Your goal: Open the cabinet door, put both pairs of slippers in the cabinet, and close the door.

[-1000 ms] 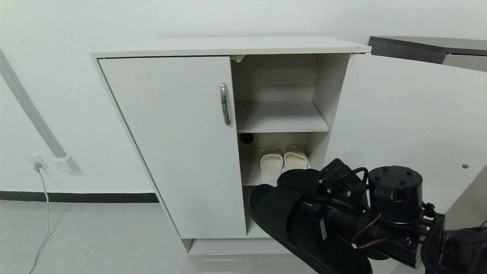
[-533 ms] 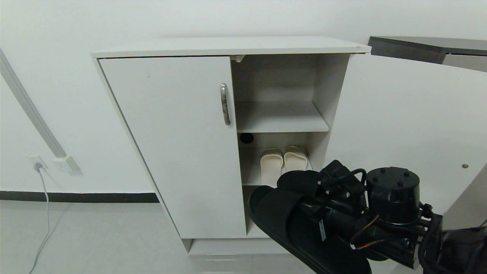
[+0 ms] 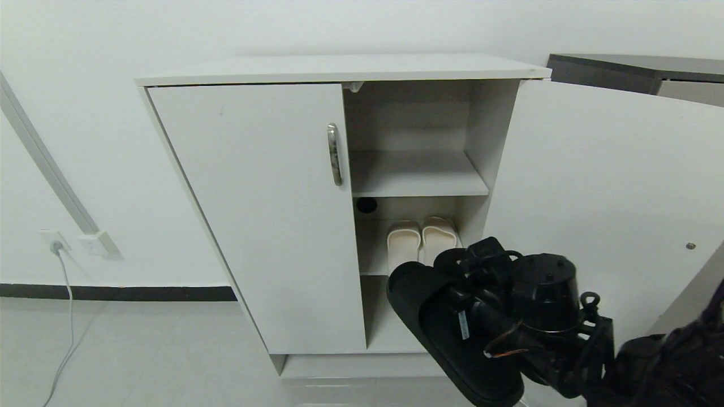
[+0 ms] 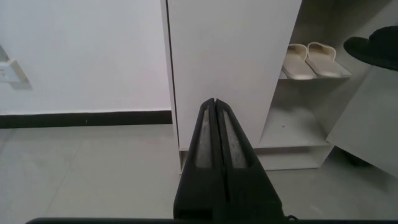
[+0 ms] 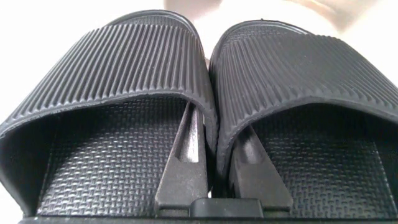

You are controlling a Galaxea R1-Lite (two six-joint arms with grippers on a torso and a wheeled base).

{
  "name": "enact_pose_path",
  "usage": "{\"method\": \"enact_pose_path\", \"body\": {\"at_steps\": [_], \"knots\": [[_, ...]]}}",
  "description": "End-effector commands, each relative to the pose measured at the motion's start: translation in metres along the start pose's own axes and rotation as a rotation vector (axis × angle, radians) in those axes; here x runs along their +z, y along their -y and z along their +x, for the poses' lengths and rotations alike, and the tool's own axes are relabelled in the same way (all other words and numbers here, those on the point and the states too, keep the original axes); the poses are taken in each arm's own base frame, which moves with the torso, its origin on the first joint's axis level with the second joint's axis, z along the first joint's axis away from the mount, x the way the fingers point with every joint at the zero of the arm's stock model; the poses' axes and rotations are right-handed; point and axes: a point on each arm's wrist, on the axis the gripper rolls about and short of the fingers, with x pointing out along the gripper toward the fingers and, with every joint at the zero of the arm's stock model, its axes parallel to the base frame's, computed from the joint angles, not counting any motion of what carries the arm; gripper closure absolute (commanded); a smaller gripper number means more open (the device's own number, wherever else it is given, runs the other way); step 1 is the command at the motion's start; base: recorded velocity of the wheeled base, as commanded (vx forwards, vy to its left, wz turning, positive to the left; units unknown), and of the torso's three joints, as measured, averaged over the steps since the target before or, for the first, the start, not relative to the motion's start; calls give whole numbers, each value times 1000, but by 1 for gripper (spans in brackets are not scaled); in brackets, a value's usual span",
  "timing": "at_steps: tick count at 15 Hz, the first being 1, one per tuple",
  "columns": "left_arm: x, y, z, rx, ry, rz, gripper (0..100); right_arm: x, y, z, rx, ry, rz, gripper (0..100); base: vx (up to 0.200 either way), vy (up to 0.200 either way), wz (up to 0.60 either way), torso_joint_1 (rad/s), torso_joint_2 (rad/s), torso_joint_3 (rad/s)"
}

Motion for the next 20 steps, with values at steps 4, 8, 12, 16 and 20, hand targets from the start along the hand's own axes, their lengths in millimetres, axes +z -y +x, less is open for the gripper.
{"method": "enact_pose_path", "body": {"at_steps": [4, 8, 12, 16, 20], "knots": [[0, 0, 0, 1, 0, -1, 100, -29, -49, 63, -298, -4, 77, 100, 0, 0, 0, 0, 0, 0], [0, 0, 0, 0, 0, -1, 100, 23, -44, 56, -337, 23, 109, 100, 0, 0, 0, 0, 0, 0], [0, 0, 0, 1, 0, -1, 100, 62, -39, 45, -345, 42, 127, 100, 0, 0, 0, 0, 0, 0], [0, 0, 0, 1, 0, -1, 100, 87, -37, 27, -370, 83, 147, 100, 0, 0, 0, 0, 0, 0], [0, 0, 0, 1, 0, -1, 100, 109, -34, 23, -395, 127, 170, 100, 0, 0, 0, 0, 0, 0]]}}
